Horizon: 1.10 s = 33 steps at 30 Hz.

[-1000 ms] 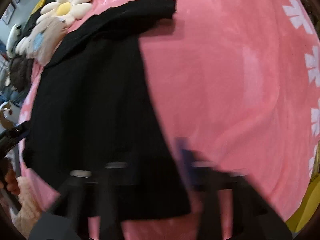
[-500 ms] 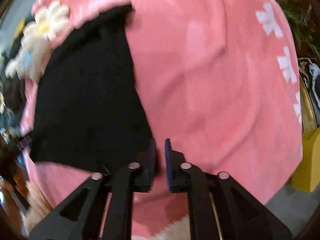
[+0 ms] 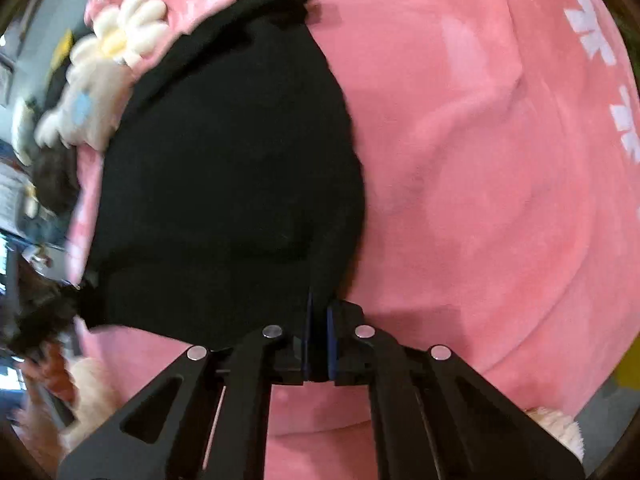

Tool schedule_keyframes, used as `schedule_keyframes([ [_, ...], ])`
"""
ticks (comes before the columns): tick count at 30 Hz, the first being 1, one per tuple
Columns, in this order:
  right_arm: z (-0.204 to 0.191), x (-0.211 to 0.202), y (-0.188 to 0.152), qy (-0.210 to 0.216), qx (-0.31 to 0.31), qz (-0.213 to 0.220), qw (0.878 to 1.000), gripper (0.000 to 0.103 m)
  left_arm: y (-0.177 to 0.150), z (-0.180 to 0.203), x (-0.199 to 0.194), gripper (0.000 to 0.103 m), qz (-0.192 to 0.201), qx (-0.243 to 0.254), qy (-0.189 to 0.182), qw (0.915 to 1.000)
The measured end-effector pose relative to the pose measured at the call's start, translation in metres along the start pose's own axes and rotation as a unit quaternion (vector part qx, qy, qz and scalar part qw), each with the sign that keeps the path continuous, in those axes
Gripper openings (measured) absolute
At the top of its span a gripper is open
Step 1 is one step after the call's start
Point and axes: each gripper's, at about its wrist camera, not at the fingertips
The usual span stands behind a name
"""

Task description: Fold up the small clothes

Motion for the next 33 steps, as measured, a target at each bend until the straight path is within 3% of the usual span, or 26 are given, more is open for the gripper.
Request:
schedule_keyframes([
  [4, -0.002, -0.043, -0.001, 0.013, -0.003, 0.003, 1.000, 0.004, 0.002, 0.003, -0.050, 0.005, -0.004, -0.009, -0.045, 0.9989],
  [8, 0.010, -0.056, -0.019, 0.005, -0.016, -0.044, 0.999, 0.004, -0.006, -0.009, -0.072, 0.005, -0.042, -0.015, -0.035, 0.9984],
  [13, 0.003, -0.039, -0.060, -0.006, -0.035, -0.115, 0.993, 0.005, -0.050, -0.023, -0.066, 0.005, -0.090, 0.022, 0.047, 0.9946],
  [16, 0.002, -0.036, -0.054, -0.028, -0.033, -0.106, 0.993, 0.009, -0.062, -0.026, -0.057, 0.008, -0.078, 0.047, 0.107, 0.9901],
  [18, -0.002, -0.049, -0.022, -0.038, -0.043, -0.056, 0.997, 0.011, -0.062, -0.018, -0.055, 0.013, -0.057, 0.061, 0.143, 0.9862],
  [19, -0.001, -0.054, -0.009, -0.037, -0.044, -0.037, 0.998, 0.022, -0.059, -0.013, -0.056, 0.023, -0.042, 0.066, 0.159, 0.9842],
  [20, -0.003, -0.057, 0.013, -0.030, -0.042, -0.010, 0.999, 0.041, -0.057, -0.009, -0.056, 0.039, -0.034, 0.069, 0.164, 0.9835],
  [22, -0.004, -0.053, 0.061, -0.023, -0.034, 0.038, 0.998, 0.057, -0.050, -0.004, -0.061, 0.043, -0.011, 0.064, 0.162, 0.9846],
  [26, 0.009, -0.015, 0.135, -0.013, 0.008, 0.073, 0.997, 0.059, -0.039, 0.005, -0.068, 0.043, 0.015, 0.038, 0.135, 0.9901],
  [29, 0.013, 0.029, 0.178, -0.026, 0.017, 0.059, 0.998, 0.059, -0.036, 0.017, -0.072, 0.049, 0.041, 0.049, 0.132, 0.9893],
  [30, 0.012, 0.040, 0.188, -0.021, 0.013, 0.055, 0.998, 0.052, -0.037, 0.015, -0.075, 0.051, 0.046, 0.056, 0.136, 0.9881],
  [31, 0.007, 0.050, 0.202, -0.019, 0.005, 0.051, 0.999, 0.022, -0.037, 0.018, -0.074, 0.051, 0.050, 0.064, 0.141, 0.9868],
  [32, 0.002, 0.050, 0.202, -0.017, -0.004, 0.054, 0.998, 0.003, -0.035, 0.023, -0.070, 0.051, 0.051, 0.071, 0.143, 0.9858],
  [33, -0.009, 0.039, 0.212, -0.010, -0.021, 0.076, 0.997, 0.003, -0.034, 0.028, -0.065, 0.052, 0.051, 0.082, 0.148, 0.9843],
])
Point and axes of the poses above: each gripper's, at about its wrist camera, not at the fingertips, and x roughly the way its jaws point, z to its right, y to its top, and after that the axes turned 5 degrees about -x, right-handed
